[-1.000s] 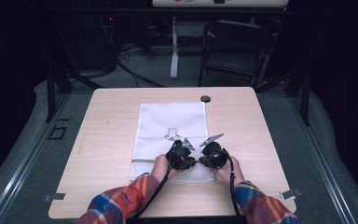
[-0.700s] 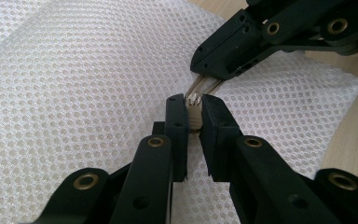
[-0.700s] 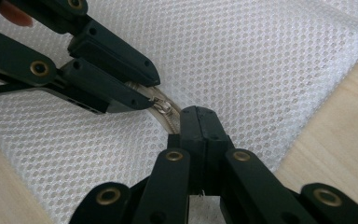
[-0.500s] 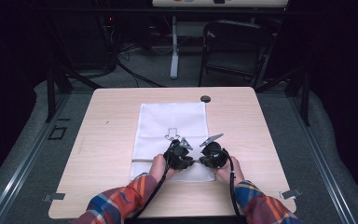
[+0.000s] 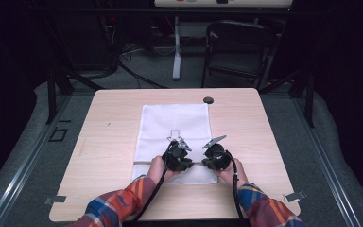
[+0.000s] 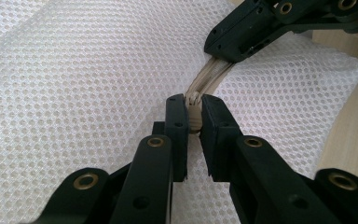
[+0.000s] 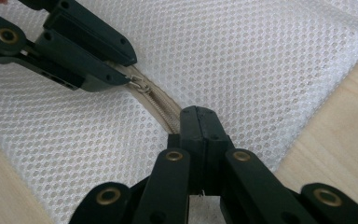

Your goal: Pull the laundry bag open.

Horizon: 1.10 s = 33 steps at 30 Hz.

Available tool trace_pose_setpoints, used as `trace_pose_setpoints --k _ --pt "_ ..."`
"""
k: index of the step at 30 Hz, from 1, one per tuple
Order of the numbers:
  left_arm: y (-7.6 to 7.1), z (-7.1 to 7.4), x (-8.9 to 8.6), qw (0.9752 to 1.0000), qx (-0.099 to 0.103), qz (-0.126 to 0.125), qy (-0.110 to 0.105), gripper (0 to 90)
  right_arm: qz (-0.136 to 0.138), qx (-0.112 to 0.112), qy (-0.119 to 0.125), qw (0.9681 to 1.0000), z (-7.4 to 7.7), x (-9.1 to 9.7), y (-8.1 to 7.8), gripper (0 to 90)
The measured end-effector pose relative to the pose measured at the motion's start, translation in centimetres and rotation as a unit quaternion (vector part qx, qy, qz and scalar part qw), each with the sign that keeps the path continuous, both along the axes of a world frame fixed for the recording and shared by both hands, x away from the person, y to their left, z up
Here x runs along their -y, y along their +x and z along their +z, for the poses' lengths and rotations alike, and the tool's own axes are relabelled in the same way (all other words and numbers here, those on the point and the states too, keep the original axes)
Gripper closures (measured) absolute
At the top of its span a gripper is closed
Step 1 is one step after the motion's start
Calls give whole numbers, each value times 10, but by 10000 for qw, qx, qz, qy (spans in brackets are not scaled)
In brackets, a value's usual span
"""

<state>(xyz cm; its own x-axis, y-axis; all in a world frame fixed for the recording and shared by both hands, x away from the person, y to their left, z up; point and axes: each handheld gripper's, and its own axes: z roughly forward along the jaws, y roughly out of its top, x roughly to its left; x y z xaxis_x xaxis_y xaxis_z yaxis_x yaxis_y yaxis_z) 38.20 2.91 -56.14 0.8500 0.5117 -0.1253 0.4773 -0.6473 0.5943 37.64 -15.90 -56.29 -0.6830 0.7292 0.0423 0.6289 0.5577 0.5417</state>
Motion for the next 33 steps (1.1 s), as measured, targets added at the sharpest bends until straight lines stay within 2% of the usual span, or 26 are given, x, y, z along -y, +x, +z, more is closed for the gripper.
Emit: trace_pose_setpoints --k 24,33 --pt "-1 3 -28 9997 -57 149 178 811 -6 3 18 10000 0 0 0 900" --pt "-2 5 -48 9994 -111 284 180 811 0 2 4 10000 0 -1 0 900"
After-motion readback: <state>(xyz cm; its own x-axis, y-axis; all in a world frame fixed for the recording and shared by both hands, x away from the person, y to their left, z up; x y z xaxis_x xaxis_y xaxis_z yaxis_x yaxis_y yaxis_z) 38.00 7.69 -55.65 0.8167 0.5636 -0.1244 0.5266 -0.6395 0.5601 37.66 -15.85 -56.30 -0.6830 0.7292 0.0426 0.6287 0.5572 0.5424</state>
